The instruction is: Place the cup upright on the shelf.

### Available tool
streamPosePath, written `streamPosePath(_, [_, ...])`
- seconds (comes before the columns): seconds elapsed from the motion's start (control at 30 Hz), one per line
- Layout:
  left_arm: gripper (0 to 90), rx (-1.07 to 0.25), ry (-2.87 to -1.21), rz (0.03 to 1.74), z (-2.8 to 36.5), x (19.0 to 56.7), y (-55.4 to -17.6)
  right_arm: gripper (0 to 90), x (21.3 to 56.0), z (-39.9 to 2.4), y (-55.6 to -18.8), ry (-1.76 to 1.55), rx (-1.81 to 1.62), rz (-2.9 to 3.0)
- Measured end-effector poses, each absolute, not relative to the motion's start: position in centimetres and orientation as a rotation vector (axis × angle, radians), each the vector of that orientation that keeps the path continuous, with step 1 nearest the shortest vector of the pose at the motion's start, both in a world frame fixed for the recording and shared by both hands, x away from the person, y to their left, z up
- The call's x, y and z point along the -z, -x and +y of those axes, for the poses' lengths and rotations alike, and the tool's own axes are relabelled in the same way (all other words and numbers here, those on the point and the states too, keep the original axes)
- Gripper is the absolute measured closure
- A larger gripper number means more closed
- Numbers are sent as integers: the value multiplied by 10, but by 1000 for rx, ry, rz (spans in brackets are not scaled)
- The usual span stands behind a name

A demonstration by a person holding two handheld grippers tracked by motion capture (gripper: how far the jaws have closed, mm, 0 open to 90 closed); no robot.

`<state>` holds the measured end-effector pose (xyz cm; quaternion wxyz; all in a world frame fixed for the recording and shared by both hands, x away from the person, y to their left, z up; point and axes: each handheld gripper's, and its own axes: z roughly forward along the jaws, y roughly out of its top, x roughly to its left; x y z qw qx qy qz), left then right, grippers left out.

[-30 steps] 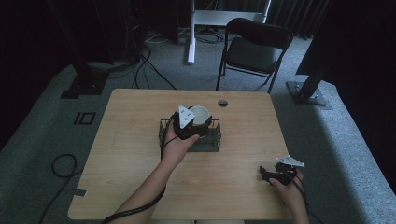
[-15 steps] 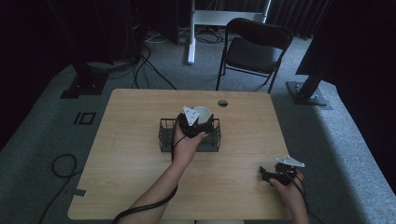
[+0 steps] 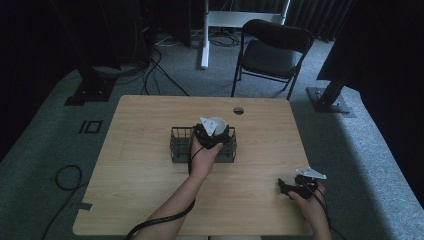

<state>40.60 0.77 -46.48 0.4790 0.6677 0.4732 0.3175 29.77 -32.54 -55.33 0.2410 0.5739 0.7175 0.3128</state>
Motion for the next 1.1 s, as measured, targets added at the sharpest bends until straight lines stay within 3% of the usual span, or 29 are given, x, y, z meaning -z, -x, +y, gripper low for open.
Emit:
streamPosePath(0.67, [199,-781,-1671,1105,1,477,-406,122,553,-325,-298,-1569,-857,1963])
streamPosePath(0.9, [88,-732,-1724,1062,2,476,-406,122,553,-325,-298,-1570,-856,1964])
streamPosePath(1.1, [87,-698,-1752,1022,7,472,-402,122,553,-325,-298,-1570,-856,1963])
